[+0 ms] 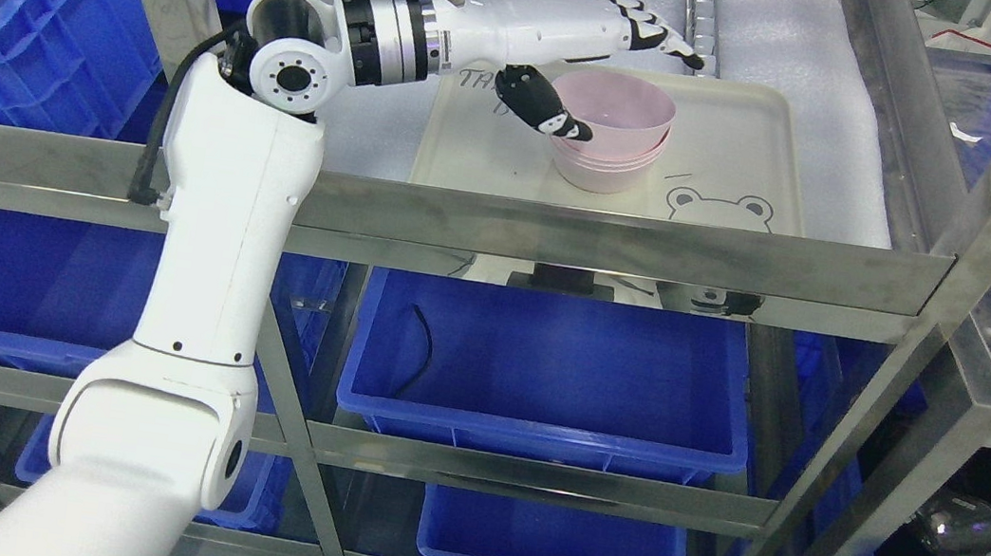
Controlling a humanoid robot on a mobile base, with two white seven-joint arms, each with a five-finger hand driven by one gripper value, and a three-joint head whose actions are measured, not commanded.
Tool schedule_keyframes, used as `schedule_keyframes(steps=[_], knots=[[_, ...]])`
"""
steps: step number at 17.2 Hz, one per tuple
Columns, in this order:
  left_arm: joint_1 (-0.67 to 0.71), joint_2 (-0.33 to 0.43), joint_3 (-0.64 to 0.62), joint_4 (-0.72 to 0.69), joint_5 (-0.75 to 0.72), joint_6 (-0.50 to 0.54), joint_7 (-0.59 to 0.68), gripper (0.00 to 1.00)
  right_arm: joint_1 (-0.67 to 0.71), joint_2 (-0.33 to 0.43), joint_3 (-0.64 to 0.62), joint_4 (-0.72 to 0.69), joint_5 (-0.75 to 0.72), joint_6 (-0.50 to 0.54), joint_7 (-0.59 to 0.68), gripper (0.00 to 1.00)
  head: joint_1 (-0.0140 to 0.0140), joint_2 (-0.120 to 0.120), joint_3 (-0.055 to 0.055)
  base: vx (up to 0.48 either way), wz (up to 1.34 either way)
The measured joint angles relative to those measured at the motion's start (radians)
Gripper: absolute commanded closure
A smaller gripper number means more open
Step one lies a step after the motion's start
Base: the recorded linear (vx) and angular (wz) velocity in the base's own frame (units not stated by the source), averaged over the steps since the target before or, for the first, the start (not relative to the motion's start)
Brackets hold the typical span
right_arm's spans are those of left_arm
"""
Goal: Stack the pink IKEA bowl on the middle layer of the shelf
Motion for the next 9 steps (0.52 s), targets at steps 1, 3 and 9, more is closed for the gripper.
schedule_keyframes(steps=[1,3,9], knots=[[0.027,-0.002,-0.019,-0.014,0.07,0.001,0.0,0.17,0.0,0.0,0.0,0.0,0.0,0.0,0.0,0.0,0.0,0.0,0.0,0.007,0.02],[0.089,-0.006,-0.065,-0.044,0.165,0.001,0.005,0.17,0.0,0.0,0.0,0.0,0.0,0.0,0.002,0.0,0.0,0.0,0.0,0.002,0.02],[0.34,-0.014,-0.247,-0.121,0.286,-0.023,0.029,0.16,0.0,0.0,0.0,0.0,0.0,0.0,0.004,0.0,0.0,0.0,0.0,-0.006,0.01]])
